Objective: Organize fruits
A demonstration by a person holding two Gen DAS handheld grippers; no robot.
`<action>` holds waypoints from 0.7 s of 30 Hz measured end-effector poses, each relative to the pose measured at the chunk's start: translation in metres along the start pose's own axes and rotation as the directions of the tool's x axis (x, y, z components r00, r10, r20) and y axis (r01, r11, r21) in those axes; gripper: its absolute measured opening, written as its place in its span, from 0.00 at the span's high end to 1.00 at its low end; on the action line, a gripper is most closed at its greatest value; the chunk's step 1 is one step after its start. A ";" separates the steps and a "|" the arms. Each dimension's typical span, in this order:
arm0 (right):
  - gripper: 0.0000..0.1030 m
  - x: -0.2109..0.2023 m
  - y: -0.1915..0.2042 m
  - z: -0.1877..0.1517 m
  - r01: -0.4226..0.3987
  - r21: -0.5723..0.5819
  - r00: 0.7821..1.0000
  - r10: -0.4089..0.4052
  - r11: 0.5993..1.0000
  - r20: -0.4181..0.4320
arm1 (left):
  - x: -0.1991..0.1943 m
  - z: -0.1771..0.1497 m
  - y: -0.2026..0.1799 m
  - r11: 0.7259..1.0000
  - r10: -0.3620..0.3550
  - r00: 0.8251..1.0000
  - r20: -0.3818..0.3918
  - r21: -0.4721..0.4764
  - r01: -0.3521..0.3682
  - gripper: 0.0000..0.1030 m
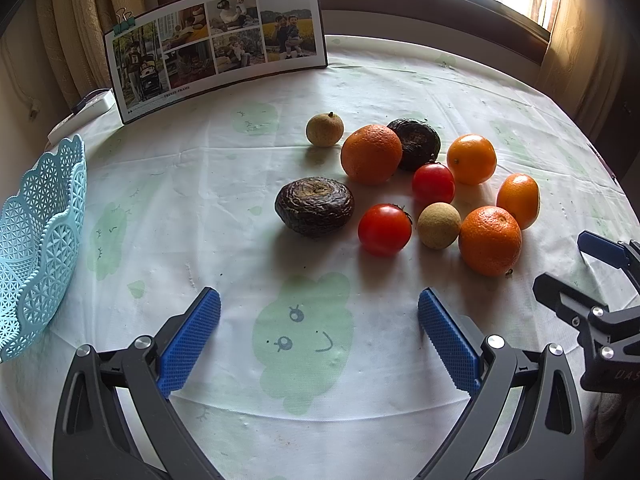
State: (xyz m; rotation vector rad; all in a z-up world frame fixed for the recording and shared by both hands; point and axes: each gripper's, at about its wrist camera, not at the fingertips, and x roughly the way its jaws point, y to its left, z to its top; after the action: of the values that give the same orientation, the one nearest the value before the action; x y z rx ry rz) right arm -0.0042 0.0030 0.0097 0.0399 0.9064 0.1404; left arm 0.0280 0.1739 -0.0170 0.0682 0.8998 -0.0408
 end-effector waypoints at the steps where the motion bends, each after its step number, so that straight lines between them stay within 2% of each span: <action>1: 0.05 -0.001 0.001 0.000 -0.006 0.001 1.000 0.006 1.000 0.009 | 0.000 0.000 0.000 1.000 0.001 1.000 0.000 0.001 -0.001 0.02; 9: 0.09 -0.005 0.008 0.003 -0.038 -0.014 0.998 0.039 0.999 0.055 | -0.002 -0.001 -0.001 1.000 -0.004 1.000 0.012 0.003 0.004 0.03; 13: 0.17 -0.004 0.007 0.005 -0.044 -0.014 0.998 0.044 0.999 0.052 | -0.008 -0.001 0.001 1.000 -0.021 0.998 0.052 0.002 0.021 0.03; 15: 0.22 -0.003 0.005 0.007 -0.042 -0.015 0.998 0.043 0.999 0.053 | -0.011 -0.001 -0.001 1.000 -0.005 0.997 0.072 0.008 0.004 0.03; 21: 0.24 -0.005 0.001 0.011 -0.046 -0.013 0.997 0.047 0.999 0.064 | -0.020 0.001 -0.002 0.999 0.043 0.993 0.111 0.020 -0.045 0.03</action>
State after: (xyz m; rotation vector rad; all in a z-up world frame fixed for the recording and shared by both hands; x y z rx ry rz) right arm 0.0020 0.0032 0.0203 0.0545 0.8406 0.1867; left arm 0.0163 0.1724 -0.0009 0.1058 0.7865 -0.0136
